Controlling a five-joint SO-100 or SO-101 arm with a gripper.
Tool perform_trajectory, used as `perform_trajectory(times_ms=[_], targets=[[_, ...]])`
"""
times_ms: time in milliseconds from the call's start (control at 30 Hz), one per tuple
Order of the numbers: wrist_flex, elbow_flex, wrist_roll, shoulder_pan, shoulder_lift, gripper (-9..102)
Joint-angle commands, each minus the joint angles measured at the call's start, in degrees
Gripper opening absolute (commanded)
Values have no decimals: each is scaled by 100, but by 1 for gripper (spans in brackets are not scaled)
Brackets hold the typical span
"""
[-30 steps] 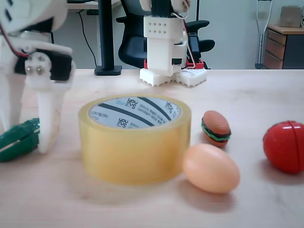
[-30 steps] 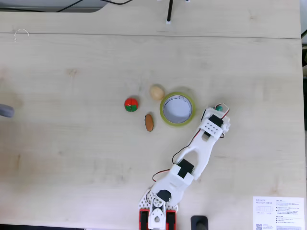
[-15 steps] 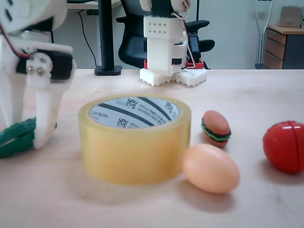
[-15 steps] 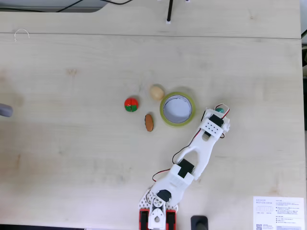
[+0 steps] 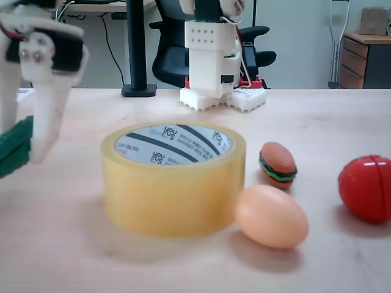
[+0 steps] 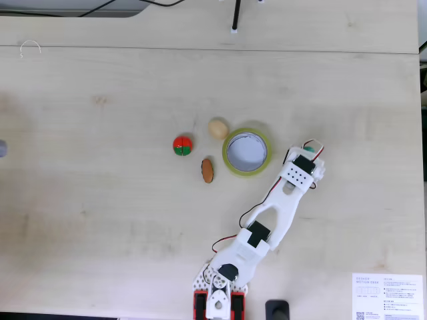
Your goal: Grasp a cucumber and put it in the hole.
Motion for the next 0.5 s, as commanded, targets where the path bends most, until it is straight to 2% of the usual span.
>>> perform_trajectory(times_ms=[0, 267, 467], targets=[[360, -686, -26, 26, 809, 5], [466, -694, -26, 18, 1336, 8], [914, -747, -26, -105, 1854, 8]])
